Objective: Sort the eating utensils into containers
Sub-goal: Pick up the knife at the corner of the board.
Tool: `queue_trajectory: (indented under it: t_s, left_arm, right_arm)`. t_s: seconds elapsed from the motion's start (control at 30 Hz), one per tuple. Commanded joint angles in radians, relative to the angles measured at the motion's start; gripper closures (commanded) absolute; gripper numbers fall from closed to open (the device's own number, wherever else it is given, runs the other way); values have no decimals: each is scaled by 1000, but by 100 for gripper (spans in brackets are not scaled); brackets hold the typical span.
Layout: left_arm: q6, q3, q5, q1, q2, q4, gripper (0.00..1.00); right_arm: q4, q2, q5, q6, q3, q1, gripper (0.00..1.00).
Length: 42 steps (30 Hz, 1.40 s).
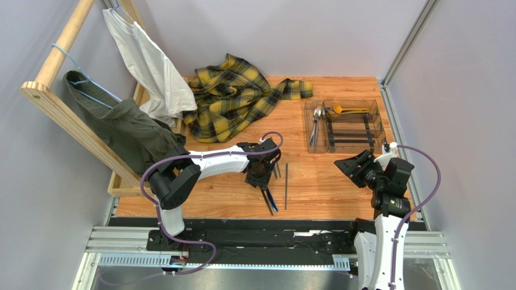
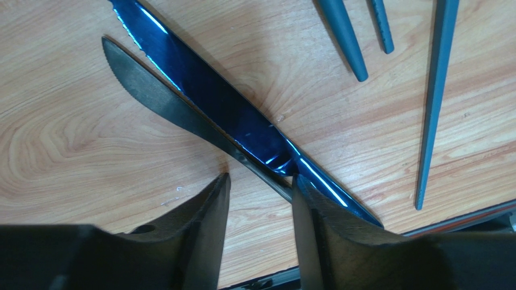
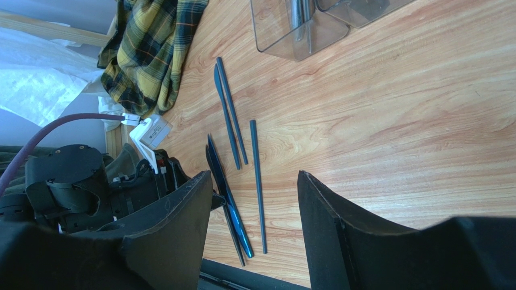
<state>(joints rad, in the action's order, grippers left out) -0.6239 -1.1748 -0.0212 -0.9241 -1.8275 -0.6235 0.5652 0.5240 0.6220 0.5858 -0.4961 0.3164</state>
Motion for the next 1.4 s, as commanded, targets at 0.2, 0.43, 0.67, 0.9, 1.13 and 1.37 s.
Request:
queue_trajectory:
  t_s: [0.2,0.43,0.67,0.9,1.13,1.37]
  left_arm:
    - [1,-16,-60,-16,-79,-50,61]
    - [4,-2,-95,-22,-112,-82,69]
    - [26,32,-137,-22,-92,-82,87]
    - [12,72,-163,-22,-55,-70,100]
    - [-5,98,-213,-22,62,-84,100]
    - [-3,67,-282,-19,126,-202,100]
  right_arm:
    - [-37,4,18,-17,30,-3,43]
    - [-31,1,18,-21,30,-2,43]
    - [-30,-1,25,-20,39,-4,43]
    - [-11,-12,47,-23,25,-4,44]
    - [-24,42,93,-18,1,-16,44]
    - [-70,82,81,20,-7,-88,44]
